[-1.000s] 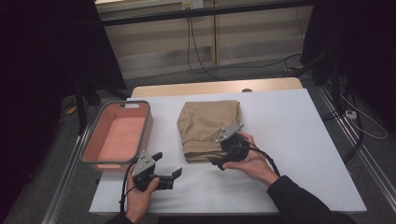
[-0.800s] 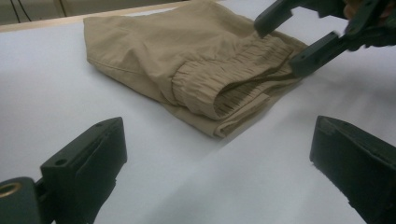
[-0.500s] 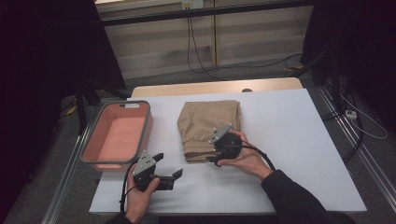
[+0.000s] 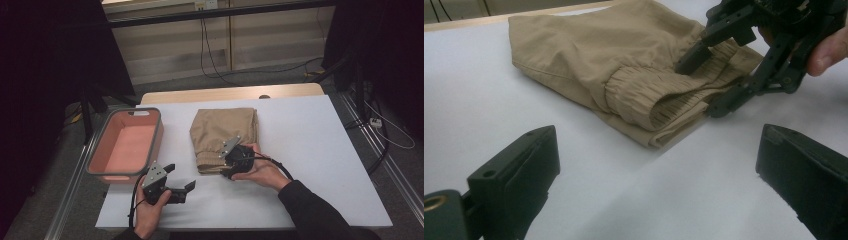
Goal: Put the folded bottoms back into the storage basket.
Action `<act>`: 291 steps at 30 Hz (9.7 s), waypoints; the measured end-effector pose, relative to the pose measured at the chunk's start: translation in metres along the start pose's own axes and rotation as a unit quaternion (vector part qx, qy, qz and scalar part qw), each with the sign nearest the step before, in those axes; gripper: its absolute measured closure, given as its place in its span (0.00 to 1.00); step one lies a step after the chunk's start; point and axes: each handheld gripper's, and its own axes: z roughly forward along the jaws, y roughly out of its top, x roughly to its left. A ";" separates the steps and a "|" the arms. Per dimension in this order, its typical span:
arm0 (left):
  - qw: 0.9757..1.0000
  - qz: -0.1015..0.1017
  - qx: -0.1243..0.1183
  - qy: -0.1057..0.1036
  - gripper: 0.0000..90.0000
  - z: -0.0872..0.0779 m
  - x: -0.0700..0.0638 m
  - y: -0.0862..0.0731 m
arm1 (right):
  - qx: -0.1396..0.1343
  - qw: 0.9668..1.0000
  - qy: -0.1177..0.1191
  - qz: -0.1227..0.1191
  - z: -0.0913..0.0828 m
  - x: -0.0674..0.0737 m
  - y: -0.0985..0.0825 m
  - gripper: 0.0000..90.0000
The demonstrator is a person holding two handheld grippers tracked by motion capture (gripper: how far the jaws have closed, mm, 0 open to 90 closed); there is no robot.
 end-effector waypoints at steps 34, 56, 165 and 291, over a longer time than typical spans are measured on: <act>1.000 -0.004 -0.004 0.006 0.04 -0.004 0.002 0.003 | -0.053 0.999 -0.010 -0.003 -0.019 -0.008 -0.007 0.88; 0.999 -0.015 -0.024 0.038 0.12 0.005 0.010 0.033 | -0.070 0.997 0.008 0.009 -0.030 0.013 -0.013 0.88; 0.982 -0.135 0.131 0.026 0.96 0.138 0.090 0.074 | -0.102 0.993 0.063 0.016 -0.049 0.068 -0.024 0.88; 0.993 -0.102 -0.047 0.041 0.97 0.013 0.118 0.180 | -0.258 0.965 0.056 0.012 -0.070 0.055 0.057 0.88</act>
